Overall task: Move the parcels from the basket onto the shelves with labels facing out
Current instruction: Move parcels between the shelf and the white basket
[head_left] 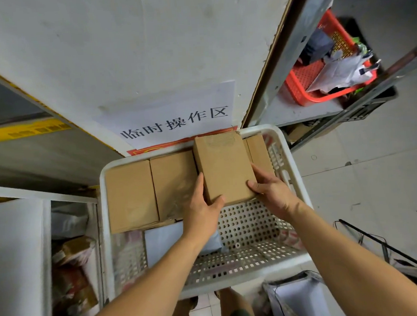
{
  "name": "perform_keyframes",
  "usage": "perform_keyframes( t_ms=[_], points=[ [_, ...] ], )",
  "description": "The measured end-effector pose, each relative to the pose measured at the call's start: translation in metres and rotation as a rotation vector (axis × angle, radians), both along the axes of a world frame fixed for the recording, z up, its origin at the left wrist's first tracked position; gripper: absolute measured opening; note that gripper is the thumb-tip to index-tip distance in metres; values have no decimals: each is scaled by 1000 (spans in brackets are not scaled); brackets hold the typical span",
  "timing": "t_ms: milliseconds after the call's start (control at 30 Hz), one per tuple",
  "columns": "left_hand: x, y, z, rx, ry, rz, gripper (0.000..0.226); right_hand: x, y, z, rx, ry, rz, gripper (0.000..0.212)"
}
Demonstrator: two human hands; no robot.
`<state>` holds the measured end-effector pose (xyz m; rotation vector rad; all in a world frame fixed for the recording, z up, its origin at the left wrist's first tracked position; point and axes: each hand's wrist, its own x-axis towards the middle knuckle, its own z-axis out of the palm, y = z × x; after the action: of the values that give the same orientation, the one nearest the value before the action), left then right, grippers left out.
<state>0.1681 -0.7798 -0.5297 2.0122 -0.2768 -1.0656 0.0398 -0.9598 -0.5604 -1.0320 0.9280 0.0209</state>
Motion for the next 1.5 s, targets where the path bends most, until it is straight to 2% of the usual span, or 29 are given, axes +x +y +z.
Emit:
perform_keyframes(
  t_ms=[267, 433, 633, 767, 933, 1100, 1400, 1500],
  points=[
    [18, -5, -9, 96, -3, 23, 92, 10, 15, 11, -177, 63, 68, 68],
    [23, -3, 2, 92, -8, -10, 85, 15, 27, 34, -397, 167, 174, 67],
    [38, 21, 49, 130, -208, -131, 56, 24, 52, 85, -750, 229, 331, 55],
    [52, 54, 89, 174, -367, -204, 47, 43, 71, 122, -917, 217, 517, 47],
    [66, 113, 132, 299, -521, -190, 47, 82, 107, 163, -1075, 122, 723, 42],
    [72, 181, 168, 377, -624, -86, 46, 119, 153, 193, -1175, -6, 920, 40],
    [77, 349, 250, 444, -754, 254, 44, 196, 305, 283, -1378, -310, 1176, 43],
    [66, 414, 282, 472, -830, 358, 40, 208, 374, 314, -1397, -419, 1181, 40]
  ],
)
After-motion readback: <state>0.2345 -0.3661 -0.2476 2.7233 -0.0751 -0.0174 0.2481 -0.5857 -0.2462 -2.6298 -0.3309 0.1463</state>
